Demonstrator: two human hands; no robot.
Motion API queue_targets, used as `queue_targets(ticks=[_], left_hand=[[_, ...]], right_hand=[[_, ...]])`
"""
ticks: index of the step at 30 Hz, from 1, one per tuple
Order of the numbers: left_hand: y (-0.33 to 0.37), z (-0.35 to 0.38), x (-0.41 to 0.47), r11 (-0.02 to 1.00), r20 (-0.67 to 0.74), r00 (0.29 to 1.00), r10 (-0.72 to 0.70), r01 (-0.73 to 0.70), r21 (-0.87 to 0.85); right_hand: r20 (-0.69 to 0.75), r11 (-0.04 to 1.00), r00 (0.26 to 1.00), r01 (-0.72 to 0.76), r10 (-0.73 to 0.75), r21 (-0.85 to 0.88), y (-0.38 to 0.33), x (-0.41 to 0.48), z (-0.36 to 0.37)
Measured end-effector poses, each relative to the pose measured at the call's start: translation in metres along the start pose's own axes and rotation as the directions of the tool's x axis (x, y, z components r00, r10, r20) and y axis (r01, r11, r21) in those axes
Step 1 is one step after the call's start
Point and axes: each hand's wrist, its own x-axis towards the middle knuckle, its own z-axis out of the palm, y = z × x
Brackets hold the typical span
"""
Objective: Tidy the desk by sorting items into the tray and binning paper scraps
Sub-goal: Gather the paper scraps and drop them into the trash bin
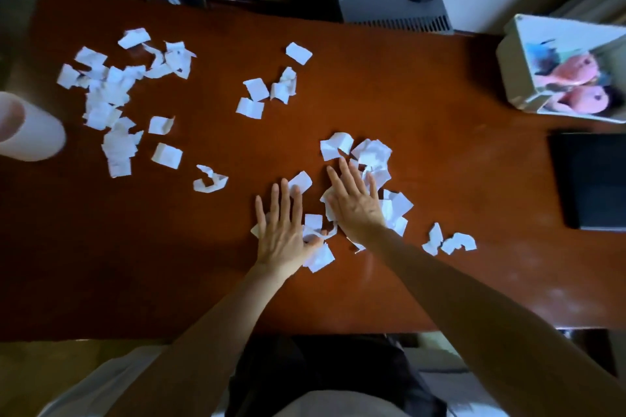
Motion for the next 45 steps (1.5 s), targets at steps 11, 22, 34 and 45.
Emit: queue_targets(ticks=[11,22,34,45], left_hand=[[0.114,-0.013,0.034,0.998,-0.044,0.997,0.065,-0.066,-0.007],[0.016,-0.087,0.059,0.949,-0.340,0.921,-0.192,0.086,-0.303],[-0.207,-0.129,0.148,0.741,-0.149,0.754,-0.640,0.554,-0.381],[-0.304,-0.091,0.196,0.681,-0.120,0.691,-0.713,0.642,-0.353]], right_hand=[[-0.139,0.996,0.987,-0.079,0.084,0.039,0.103,-0.021,-0.018],[-0.369,0.950,0.917,0.240,-0.154,0.198,0.005,0.051,-0.087],[0.034,0.967,0.974,0.219,-0.226,0.133,-0.157,0.210,-0.145],[0.024,0.926,0.927,0.376,-0.375,-0.032,-0.237,0.318,-0.135]])
